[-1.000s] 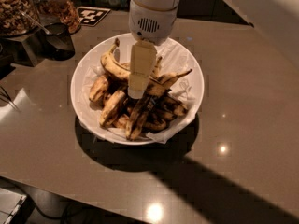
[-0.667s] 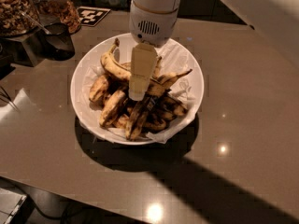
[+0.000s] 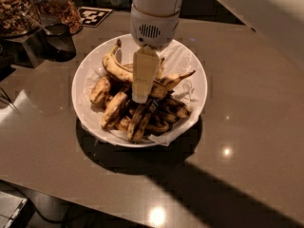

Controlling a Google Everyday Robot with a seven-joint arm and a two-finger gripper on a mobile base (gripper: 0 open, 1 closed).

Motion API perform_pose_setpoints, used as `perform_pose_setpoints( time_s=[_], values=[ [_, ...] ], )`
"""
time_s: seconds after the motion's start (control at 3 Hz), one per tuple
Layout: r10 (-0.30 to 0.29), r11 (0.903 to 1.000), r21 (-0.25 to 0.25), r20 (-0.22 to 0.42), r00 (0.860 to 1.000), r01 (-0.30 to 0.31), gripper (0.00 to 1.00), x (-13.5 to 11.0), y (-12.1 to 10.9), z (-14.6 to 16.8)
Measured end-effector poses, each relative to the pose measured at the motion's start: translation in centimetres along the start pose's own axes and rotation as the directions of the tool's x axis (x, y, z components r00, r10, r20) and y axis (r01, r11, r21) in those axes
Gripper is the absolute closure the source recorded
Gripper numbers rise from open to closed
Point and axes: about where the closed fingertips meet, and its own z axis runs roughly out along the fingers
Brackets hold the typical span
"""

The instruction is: Pick banana from white bowl

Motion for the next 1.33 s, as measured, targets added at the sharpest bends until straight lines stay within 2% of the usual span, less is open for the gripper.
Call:
perform_pose_setpoints(
  time_s=[0.67,1.33],
  values=[
    [-0.001,1.0000,-0.009,-0.007,1.000,0.001,0.21,-0.2,0.1,0.4],
    [-0.038,0.9972,-0.065,0.005,0.999,0.038,0.21,-1.5,0.3,2.3]
  ],
)
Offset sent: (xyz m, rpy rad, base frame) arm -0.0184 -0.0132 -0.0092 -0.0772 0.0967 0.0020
